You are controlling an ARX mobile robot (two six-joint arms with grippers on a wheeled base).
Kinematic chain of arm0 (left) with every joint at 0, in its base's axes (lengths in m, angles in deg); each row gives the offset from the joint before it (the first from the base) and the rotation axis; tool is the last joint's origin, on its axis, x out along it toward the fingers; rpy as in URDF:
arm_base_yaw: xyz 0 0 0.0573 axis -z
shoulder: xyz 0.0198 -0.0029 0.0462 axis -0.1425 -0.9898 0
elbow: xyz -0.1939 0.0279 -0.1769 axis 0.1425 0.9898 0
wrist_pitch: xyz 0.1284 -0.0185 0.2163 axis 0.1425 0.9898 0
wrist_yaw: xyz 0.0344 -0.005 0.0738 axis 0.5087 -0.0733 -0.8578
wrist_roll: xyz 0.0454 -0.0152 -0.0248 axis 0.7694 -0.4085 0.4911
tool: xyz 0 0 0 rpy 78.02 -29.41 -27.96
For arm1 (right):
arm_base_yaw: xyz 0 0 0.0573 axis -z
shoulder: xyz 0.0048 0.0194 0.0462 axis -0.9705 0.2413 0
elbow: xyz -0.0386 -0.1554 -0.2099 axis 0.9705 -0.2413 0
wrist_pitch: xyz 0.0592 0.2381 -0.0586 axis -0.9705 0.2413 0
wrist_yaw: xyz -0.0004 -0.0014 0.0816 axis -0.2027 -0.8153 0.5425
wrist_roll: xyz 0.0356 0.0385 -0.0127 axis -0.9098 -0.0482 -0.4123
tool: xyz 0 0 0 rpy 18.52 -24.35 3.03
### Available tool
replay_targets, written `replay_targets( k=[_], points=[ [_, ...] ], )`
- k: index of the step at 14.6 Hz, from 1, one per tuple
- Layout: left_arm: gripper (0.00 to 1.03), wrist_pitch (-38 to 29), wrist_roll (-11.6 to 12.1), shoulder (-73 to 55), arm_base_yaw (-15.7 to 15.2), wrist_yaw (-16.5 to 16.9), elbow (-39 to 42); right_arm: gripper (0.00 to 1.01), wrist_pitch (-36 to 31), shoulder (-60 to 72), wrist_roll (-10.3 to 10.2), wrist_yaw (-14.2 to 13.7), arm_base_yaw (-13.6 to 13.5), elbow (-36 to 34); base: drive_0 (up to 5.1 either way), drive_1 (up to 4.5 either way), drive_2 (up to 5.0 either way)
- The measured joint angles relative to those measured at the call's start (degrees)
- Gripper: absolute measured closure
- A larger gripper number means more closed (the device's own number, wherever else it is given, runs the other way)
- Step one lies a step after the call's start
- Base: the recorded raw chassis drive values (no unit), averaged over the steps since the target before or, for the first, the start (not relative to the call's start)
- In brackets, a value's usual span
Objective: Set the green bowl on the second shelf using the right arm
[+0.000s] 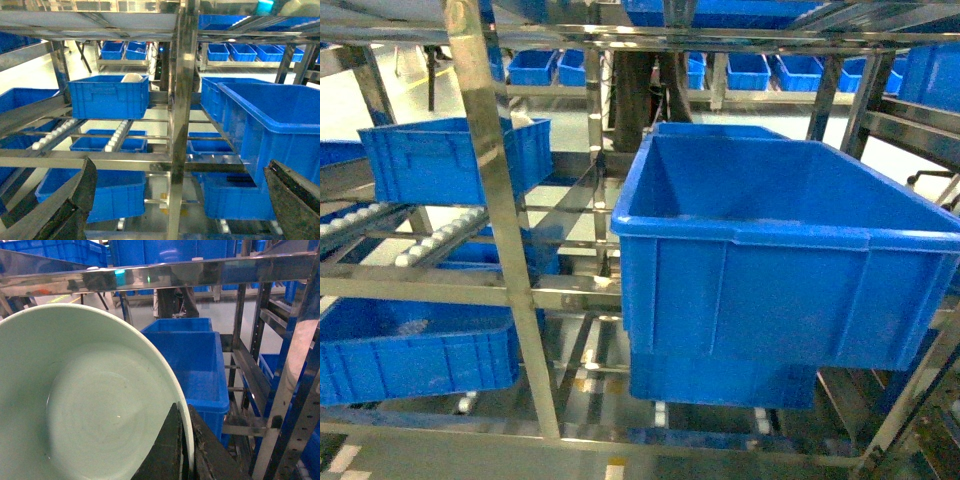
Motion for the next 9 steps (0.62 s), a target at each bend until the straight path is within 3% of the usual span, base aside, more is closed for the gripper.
replay_targets(
  k=[6, 9],
  points=[
    [0.05, -0.02, 0.00, 0.00, 0.00, 0.04, 0.00, 0.99, 0.31, 0.48, 0.00, -0.04, 0.00, 0.00, -4.9, 2.51, 2.5],
    [0.05, 0.02, 0.02, 0.00, 0.00, 0.04, 0.00, 0.99, 0.11, 0.24, 0.00, -0.07, 0.04, 0.00, -2.9, 2.66, 0.5]
  ],
)
